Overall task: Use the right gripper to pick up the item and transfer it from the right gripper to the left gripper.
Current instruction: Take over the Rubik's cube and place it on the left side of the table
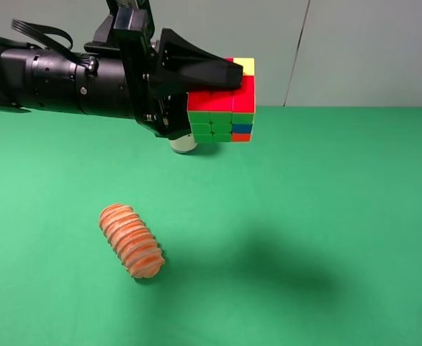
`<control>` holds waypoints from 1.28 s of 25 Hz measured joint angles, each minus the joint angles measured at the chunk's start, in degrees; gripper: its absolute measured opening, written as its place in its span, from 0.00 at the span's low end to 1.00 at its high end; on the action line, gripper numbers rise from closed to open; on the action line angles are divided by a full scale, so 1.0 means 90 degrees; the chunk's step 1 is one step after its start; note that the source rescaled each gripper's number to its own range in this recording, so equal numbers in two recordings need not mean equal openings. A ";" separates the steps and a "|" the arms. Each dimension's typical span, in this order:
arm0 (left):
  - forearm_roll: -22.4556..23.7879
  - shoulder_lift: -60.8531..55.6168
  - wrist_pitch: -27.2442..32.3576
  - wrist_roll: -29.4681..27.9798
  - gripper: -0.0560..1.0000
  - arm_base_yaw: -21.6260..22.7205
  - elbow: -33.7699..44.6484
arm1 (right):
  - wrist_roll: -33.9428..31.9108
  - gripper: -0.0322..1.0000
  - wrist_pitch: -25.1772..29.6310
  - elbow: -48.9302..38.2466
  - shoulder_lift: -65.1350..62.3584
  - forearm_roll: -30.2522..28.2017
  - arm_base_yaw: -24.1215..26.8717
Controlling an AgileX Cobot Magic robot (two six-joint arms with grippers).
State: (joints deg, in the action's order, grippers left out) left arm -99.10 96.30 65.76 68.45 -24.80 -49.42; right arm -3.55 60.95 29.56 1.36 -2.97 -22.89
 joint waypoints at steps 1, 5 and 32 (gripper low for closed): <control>0.0000 0.0000 0.0000 0.0006 0.06 0.0000 0.0000 | 0.0000 1.00 -0.0025 -0.0024 0.0000 0.0000 0.0000; 0.0000 0.0000 0.0000 0.0005 0.06 0.0000 0.0000 | 0.0000 1.00 -0.0046 -0.0043 0.0000 0.0002 0.0000; 0.0006 -0.0006 -0.0116 0.0134 0.06 0.0000 0.0000 | 0.0000 1.00 -0.0046 -0.0050 -0.0190 0.0054 0.2022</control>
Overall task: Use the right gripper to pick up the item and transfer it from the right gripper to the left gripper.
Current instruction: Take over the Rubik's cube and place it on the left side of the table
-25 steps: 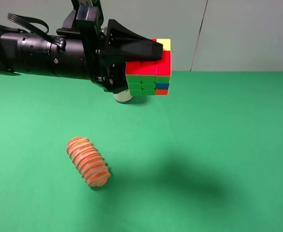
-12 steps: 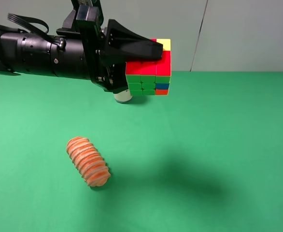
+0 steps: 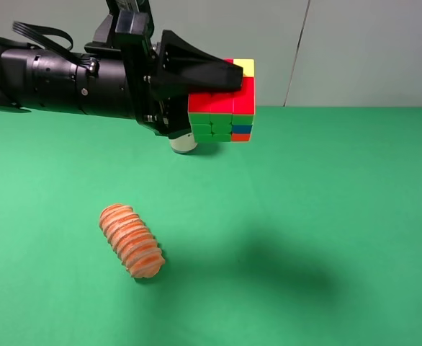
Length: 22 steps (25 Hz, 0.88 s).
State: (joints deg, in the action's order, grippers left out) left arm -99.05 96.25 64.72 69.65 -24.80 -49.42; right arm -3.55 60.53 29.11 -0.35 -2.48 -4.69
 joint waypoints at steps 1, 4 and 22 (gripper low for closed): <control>-0.0004 0.0000 -0.0076 0.0013 0.06 0.0000 0.0000 | 0.0000 1.00 0.0000 0.0000 0.0000 0.0008 0.0064; 0.0021 0.0000 -0.0407 0.0016 0.06 0.0000 0.0000 | 0.0000 1.00 0.0000 0.0000 0.0000 0.0015 0.0203; 0.0528 0.0000 -0.3169 0.0196 0.06 0.0000 0.0000 | 0.0000 1.00 0.0000 0.0000 0.0000 0.0015 0.0273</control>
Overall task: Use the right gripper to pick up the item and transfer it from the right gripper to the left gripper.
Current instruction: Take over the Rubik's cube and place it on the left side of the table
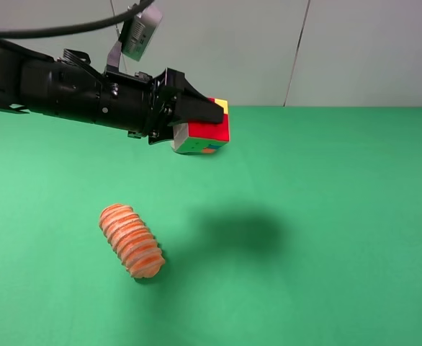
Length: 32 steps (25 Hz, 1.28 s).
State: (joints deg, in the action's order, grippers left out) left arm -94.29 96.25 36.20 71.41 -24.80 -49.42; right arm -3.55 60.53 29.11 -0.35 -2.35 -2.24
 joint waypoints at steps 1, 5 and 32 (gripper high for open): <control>0.0007 0.0000 -0.0116 0.0039 0.06 0.0000 0.0000 | 0.0000 1.00 0.0000 0.0000 0.0000 0.0000 0.0000; 0.0018 0.0000 -0.0701 0.0277 0.06 0.0000 0.0000 | 0.0000 1.00 0.0000 0.0000 0.0000 0.0000 0.0000; 0.0081 -0.1153 -0.4533 0.1198 0.06 0.0384 0.0169 | 0.0000 1.00 0.0000 0.0000 0.0000 0.0000 0.0000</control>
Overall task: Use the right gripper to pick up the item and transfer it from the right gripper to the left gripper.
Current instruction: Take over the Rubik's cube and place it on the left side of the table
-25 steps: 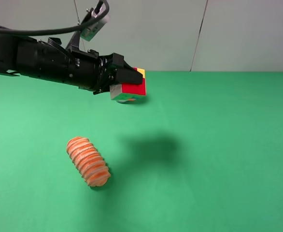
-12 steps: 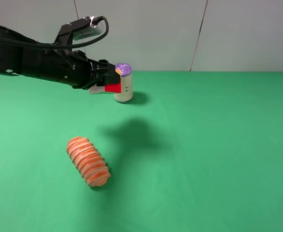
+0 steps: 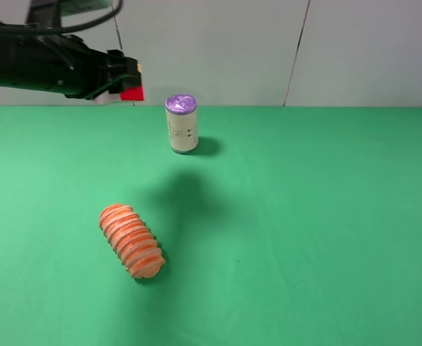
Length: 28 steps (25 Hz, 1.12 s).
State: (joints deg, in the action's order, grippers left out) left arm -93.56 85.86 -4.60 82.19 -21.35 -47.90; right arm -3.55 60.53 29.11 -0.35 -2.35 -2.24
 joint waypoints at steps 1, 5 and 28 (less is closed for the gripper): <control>0.0164 -0.0107 -0.0013 -0.0042 0.06 0.0054 0.0084 | 0.0000 1.00 0.0000 0.0000 0.0000 0.0000 0.0000; 0.1240 -0.0553 0.0004 -0.0991 0.06 0.0181 0.0497 | 0.0000 1.00 0.0000 0.0000 0.0000 0.0000 0.0000; 0.6413 -0.1951 0.1555 -0.6232 0.06 0.1535 0.1776 | 0.0000 1.00 0.0000 0.0000 0.0000 0.0000 0.0000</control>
State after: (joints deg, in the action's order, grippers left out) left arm -35.85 68.30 9.39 26.11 -7.53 -31.92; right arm -3.55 60.53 29.11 -0.35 -2.35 -2.24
